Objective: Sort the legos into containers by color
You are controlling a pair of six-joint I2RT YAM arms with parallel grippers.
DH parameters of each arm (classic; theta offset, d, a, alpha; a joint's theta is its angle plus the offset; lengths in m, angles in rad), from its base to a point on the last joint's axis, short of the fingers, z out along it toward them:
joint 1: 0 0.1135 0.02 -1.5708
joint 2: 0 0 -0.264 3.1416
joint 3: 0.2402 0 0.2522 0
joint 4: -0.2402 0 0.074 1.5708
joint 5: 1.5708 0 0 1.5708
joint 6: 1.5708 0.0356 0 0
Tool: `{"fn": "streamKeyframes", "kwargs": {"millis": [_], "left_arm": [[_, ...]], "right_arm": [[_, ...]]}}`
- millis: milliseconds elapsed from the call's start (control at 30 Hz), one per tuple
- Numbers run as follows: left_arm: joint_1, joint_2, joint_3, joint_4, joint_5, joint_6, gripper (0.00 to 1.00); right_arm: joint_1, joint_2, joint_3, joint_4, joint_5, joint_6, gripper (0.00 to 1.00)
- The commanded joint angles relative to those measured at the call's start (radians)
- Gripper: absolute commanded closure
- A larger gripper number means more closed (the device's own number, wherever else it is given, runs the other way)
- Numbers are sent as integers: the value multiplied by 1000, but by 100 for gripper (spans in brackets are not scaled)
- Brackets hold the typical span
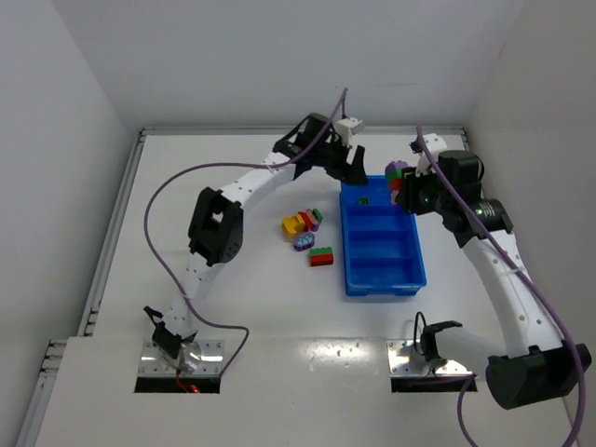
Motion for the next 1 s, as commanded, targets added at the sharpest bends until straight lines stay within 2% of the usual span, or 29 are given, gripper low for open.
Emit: {"fn": "streamKeyframes", "kwargs": {"millis": [0, 33, 67, 167, 200, 267, 333, 400, 500, 533, 600, 667, 700, 800, 967], "left_arm": [[137, -212, -59, 90, 225, -9, 18], [176, -233, -75, 90, 279, -36, 18], [217, -264, -86, 107, 433, -56, 17], [389, -301, -127, 118, 609, -125, 17], [427, -321, -127, 118, 708, -134, 17], [525, -336, -155, 118, 822, -150, 17], [591, -365, -205, 118, 870, -161, 15], [622, -391, -256, 118, 901, -151, 14], [642, -478, -423, 118, 913, -64, 13], [642, -492, -455, 118, 902, -50, 13], [642, -505, -504, 118, 902, -41, 13], [623, -525, -560, 118, 902, -23, 13], [622, -525, -560, 118, 885, -13, 13], [613, -552, -578, 77, 849, 49, 13], [604, -552, -555, 15, 829, 115, 14]], "right_arm": [[-3, 26, 12, 95, -270, -60, 100], [-3, 46, 24, 95, -378, -95, 100], [-3, 95, 47, 95, -422, -109, 100], [-3, 181, 107, 71, -603, -172, 100], [-3, 236, 121, 71, -644, -190, 100], [-3, 287, 154, 62, -759, -230, 100], [17, 369, 191, 62, -845, -274, 100], [27, 437, 266, 49, -929, -308, 100], [47, 630, 442, -7, -1069, -341, 100], [64, 631, 482, -23, -1069, -341, 100], [84, 747, 571, -67, -1115, -331, 100], [113, 860, 755, -166, -1150, -331, 100], [123, 894, 794, -167, -1151, -331, 100], [149, 953, 857, -199, -1175, -310, 100], [187, 962, 837, -155, -1175, -284, 100]]}}
